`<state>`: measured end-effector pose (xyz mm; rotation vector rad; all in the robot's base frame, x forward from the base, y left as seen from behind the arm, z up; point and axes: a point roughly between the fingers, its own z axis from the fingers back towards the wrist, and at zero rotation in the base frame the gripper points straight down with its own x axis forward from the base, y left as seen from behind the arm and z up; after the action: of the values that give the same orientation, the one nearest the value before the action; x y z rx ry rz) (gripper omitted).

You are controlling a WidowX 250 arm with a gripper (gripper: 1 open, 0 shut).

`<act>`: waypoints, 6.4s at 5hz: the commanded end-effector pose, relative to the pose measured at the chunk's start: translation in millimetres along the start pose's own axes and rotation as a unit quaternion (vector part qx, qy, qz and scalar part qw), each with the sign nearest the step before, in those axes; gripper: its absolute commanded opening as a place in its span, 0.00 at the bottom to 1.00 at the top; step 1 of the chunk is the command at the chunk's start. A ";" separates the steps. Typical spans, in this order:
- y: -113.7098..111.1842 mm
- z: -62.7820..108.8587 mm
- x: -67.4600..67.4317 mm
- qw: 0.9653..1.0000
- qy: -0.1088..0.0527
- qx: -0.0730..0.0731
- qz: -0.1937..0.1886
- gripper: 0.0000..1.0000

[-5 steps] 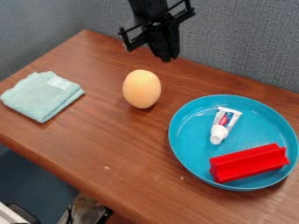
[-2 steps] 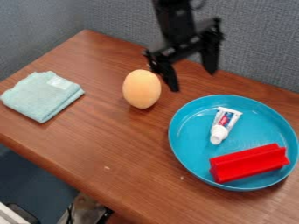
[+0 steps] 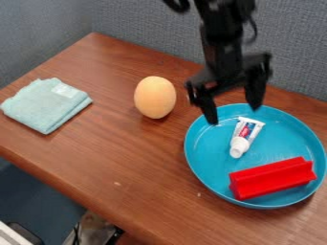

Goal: Move the toothpaste from the blue plate to the cloth on the left side of the table

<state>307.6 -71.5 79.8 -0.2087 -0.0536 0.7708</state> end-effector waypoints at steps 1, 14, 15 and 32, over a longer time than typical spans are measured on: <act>-6.1 -12.5 -0.3 1.000 -0.017 -0.001 -0.022 1.00; 48.3 80.4 87.5 0.993 -0.035 -0.062 0.090 0.00; 77.2 92.9 121.8 0.989 -0.051 -0.068 0.125 0.00; 187.2 17.2 301.4 0.948 -0.186 -0.020 0.257 1.00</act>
<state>387.3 264.2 28.1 -0.1180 -0.3195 1.3385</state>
